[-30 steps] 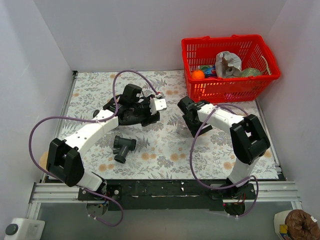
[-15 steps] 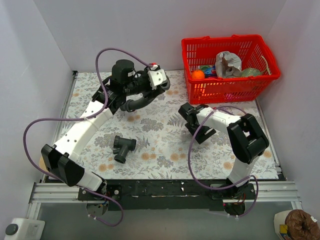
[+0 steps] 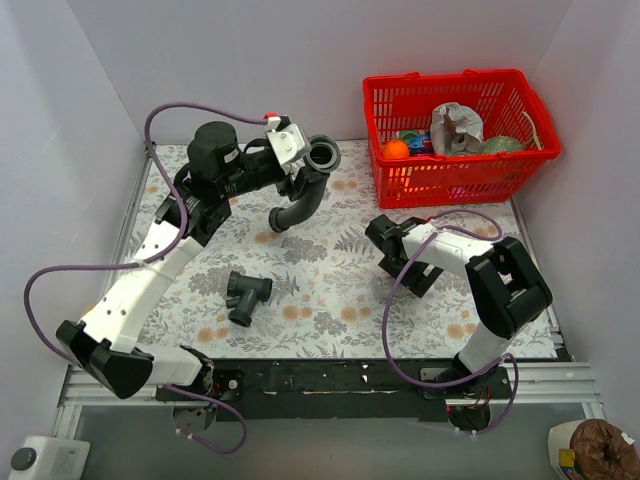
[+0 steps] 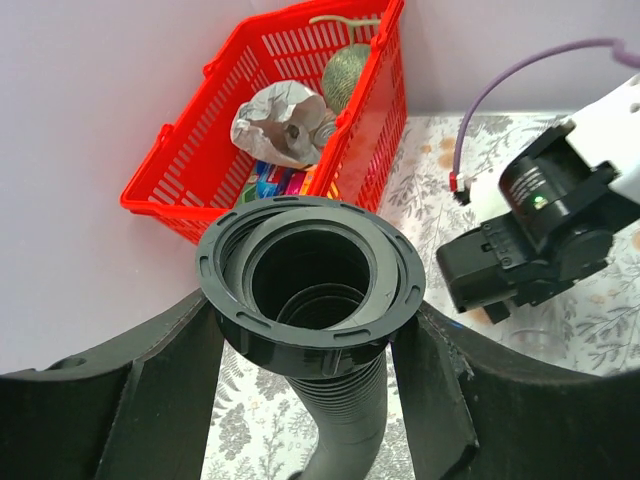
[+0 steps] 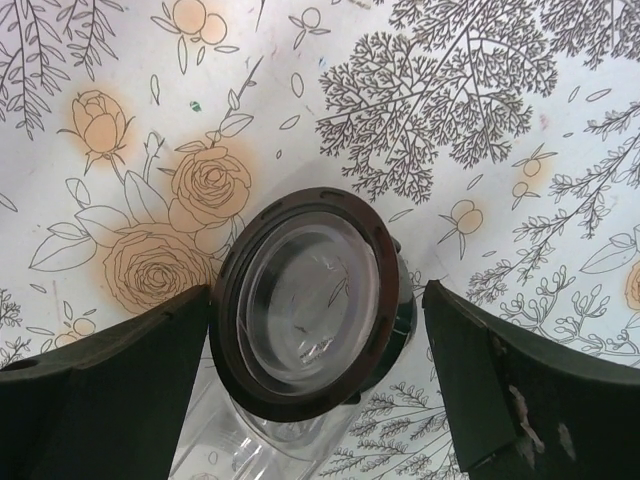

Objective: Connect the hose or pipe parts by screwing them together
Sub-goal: Pick up the adaptor from the center of the board.

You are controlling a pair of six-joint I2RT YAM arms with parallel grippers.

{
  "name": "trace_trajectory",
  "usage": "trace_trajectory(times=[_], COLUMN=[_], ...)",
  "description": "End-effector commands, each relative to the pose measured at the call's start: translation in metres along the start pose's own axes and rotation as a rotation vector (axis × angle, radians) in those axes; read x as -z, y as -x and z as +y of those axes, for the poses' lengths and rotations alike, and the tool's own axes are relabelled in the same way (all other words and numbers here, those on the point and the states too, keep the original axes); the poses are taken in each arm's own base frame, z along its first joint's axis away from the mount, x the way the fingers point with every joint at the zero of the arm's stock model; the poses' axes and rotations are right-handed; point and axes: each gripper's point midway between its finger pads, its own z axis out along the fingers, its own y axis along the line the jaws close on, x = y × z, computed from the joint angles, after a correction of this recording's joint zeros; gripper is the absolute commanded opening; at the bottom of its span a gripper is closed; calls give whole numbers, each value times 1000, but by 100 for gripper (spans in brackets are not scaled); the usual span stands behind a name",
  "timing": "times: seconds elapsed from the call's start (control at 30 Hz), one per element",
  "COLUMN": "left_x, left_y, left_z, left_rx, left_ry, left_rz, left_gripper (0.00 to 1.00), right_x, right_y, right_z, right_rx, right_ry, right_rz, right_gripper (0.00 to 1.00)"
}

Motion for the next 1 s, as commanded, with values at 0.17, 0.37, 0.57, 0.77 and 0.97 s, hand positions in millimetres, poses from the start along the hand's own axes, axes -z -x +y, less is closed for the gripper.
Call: trace_trajectory(times=[0.17,0.37,0.57,0.77,0.97], left_x=[31,48,52,46,44], left_y=[22,22,32,51,57], left_z=[-27,-42,-48,-53,-65], left_rx=[59,125,275,397,501], left_ry=[-37,-37,-25,-71,-142], left_rz=[-61,-74,-137,-232,-325], left_gripper=[0,0,0,0,0], right_x=[2,5,11,20,40], right_y=[-7,7,30,34,31], right_z=[26,59,64,54,55], right_rx=[80,293,455,486,516], right_ry=[57,180,153,170,296], right_rz=[51,-18,-108,-134,-139], right_gripper=[95,96,98,98,98])
